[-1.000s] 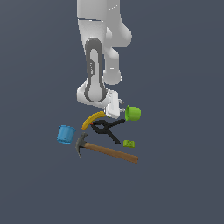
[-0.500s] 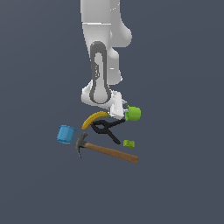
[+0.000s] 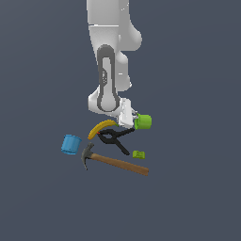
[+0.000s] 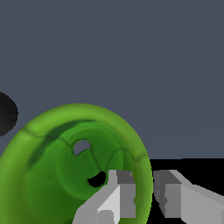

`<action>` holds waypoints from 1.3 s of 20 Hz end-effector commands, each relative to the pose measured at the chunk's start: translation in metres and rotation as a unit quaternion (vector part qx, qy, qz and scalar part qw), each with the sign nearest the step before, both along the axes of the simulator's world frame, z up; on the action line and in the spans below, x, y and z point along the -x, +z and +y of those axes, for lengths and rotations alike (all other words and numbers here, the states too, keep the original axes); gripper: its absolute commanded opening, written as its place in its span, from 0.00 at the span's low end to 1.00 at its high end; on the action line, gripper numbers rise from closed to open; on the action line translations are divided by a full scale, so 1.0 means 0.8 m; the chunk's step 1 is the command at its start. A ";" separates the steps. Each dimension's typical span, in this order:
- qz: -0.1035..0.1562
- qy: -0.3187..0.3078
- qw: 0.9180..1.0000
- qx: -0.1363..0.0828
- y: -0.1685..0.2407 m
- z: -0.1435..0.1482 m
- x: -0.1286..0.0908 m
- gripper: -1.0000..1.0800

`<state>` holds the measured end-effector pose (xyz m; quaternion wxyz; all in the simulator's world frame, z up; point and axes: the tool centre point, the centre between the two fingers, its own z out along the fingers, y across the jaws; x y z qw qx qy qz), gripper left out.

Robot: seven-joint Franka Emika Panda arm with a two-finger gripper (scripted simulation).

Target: Pick up a designated object from a clutter of objects.

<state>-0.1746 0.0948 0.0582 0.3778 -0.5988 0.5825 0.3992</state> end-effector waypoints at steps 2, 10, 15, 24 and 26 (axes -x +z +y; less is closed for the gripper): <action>0.000 0.000 1.000 0.000 0.000 0.000 0.000 0.00; 0.000 0.000 1.000 0.000 0.025 -0.003 -0.010 0.00; 0.000 0.000 1.000 0.001 0.061 -0.008 -0.024 0.00; 0.001 0.001 1.000 0.002 0.168 -0.022 -0.067 0.00; 0.001 0.001 1.000 0.002 0.196 -0.026 -0.078 0.00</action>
